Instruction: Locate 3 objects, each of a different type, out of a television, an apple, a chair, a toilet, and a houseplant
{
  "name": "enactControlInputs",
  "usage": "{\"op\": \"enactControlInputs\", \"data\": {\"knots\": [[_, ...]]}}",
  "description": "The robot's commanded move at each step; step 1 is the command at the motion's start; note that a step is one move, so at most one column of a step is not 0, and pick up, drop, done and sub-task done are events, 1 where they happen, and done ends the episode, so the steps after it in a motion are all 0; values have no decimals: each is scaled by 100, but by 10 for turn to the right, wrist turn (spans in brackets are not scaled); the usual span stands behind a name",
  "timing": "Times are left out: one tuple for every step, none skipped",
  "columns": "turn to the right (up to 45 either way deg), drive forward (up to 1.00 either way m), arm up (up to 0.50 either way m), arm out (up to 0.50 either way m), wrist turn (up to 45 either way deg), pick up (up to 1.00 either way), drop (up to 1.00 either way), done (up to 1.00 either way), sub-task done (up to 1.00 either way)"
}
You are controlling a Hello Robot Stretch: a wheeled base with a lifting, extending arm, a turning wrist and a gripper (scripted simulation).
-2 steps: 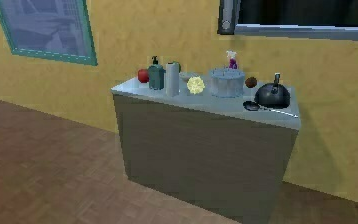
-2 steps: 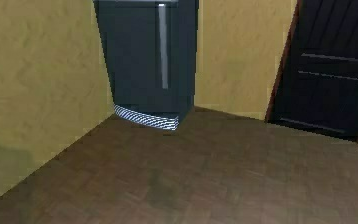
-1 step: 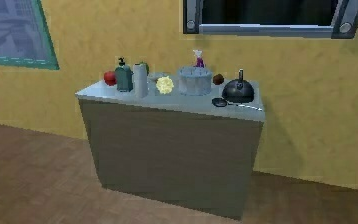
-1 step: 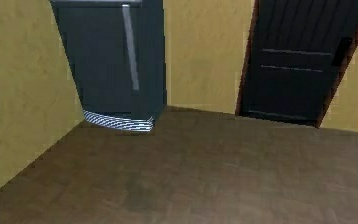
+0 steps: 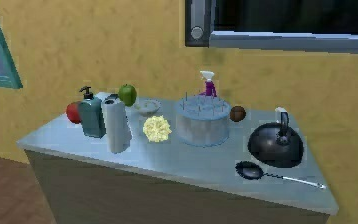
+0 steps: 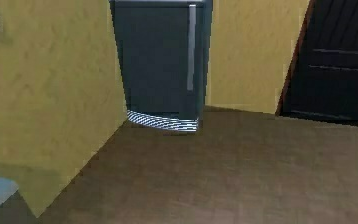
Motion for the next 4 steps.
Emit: {"op": "enactControlInputs", "data": {"knots": [[270,0,0,0,0,0,0,0,0],[0,0,0,0,0,0,0,0,100],[-390,0,0,0,0,0,0,0,0],[0,0,0,0,0,0,0,100,0]]}}
